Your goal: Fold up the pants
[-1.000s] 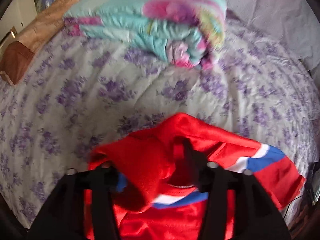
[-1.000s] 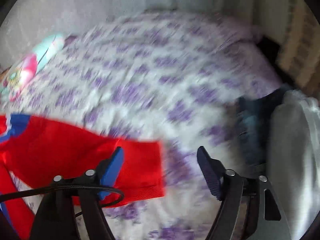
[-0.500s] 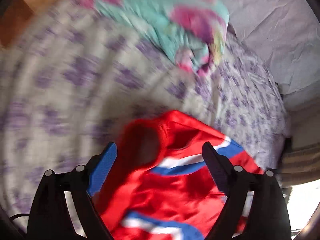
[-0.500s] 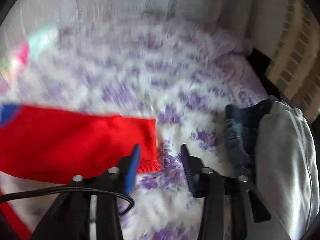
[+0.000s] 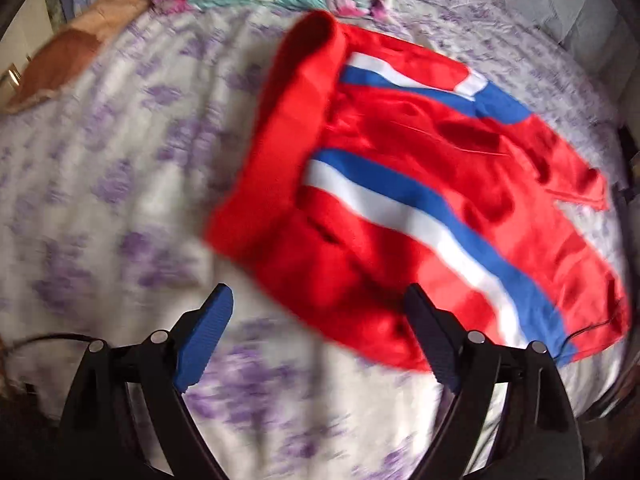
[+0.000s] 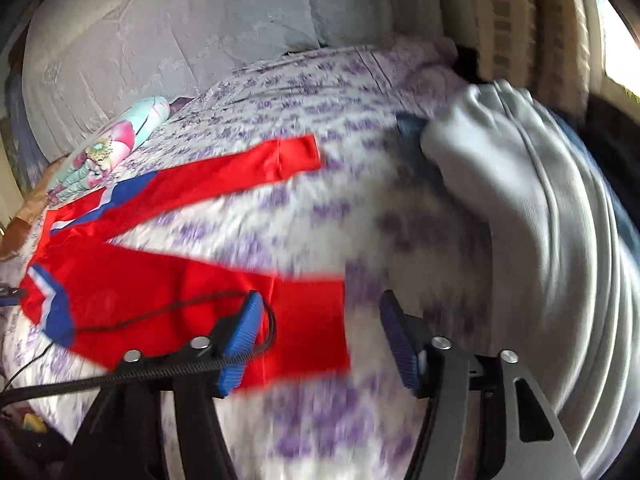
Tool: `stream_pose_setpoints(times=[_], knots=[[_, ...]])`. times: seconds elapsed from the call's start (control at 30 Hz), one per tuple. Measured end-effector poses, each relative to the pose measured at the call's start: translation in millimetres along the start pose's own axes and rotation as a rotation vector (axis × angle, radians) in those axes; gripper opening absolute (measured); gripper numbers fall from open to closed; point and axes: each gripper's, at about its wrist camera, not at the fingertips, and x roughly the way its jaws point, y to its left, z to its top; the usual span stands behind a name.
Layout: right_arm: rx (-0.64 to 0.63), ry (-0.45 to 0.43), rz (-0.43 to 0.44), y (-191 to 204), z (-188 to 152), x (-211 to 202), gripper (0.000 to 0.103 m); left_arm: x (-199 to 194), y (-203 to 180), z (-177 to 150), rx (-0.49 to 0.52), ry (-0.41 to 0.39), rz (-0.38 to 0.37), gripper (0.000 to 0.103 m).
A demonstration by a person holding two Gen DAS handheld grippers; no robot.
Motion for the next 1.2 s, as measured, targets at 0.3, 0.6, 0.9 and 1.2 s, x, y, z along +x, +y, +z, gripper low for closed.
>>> stream_pose_setpoints(times=[0.3, 0.6, 0.9, 1.2], knots=[[0.023, 0.052, 0.130, 6, -13, 33, 0.013, -4, -14, 1, -0.029, -0.101, -0.055, 0.013], [0.000, 0.004, 0.128, -10, -2, -12, 0.013, -75, -14, -45, -0.004, -0.170, -0.079, 0.010], [-0.043, -0.099, -0.090, -17, 2, -43, 0.059, -58, 7, -73, -0.006, -0.033, -0.029, 0.045], [-0.306, -0.224, 0.237, 83, 89, -61, 0.059, -123, 6, -18, 0.068, -0.281, 0.140, 0.083]])
